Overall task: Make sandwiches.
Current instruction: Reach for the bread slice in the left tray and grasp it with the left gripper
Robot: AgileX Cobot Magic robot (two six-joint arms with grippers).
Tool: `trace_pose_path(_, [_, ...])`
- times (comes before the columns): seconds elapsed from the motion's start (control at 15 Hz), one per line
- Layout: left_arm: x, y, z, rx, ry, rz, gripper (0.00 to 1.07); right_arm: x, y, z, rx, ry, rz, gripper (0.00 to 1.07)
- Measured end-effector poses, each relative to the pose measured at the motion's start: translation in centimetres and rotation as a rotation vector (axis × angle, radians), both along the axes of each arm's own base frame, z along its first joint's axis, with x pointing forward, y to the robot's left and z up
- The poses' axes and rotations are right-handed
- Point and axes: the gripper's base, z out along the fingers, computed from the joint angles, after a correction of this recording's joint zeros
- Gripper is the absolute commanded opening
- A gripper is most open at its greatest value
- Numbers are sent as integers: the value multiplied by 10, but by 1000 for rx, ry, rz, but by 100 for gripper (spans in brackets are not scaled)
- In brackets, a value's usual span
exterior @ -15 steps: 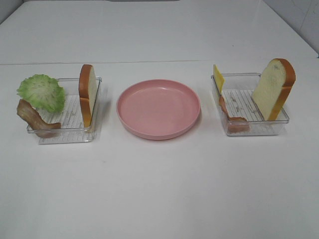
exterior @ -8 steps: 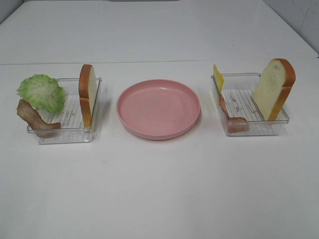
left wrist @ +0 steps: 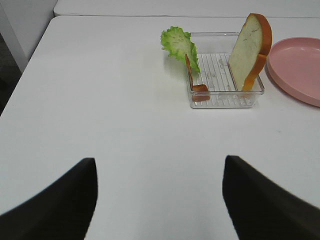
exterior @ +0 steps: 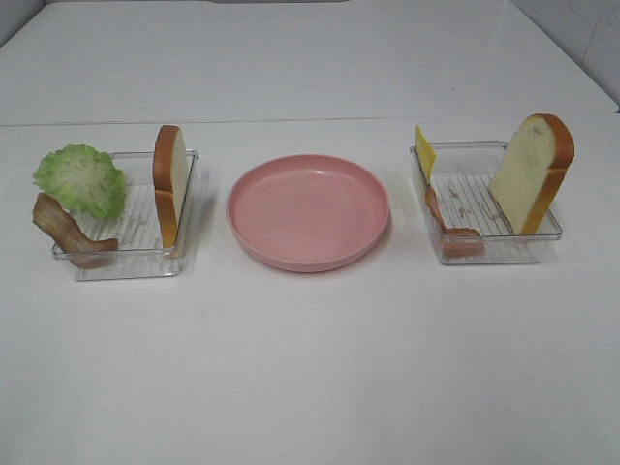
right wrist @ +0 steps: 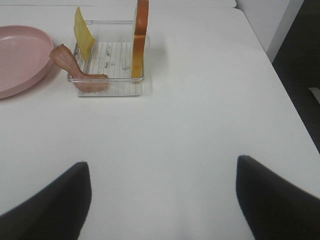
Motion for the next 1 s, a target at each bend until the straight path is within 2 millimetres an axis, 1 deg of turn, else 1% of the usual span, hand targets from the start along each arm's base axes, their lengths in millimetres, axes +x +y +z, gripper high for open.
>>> trace_pose_path(1.0, [0,0,0,0,0,0,67,0,0,0,0,0,0,76])
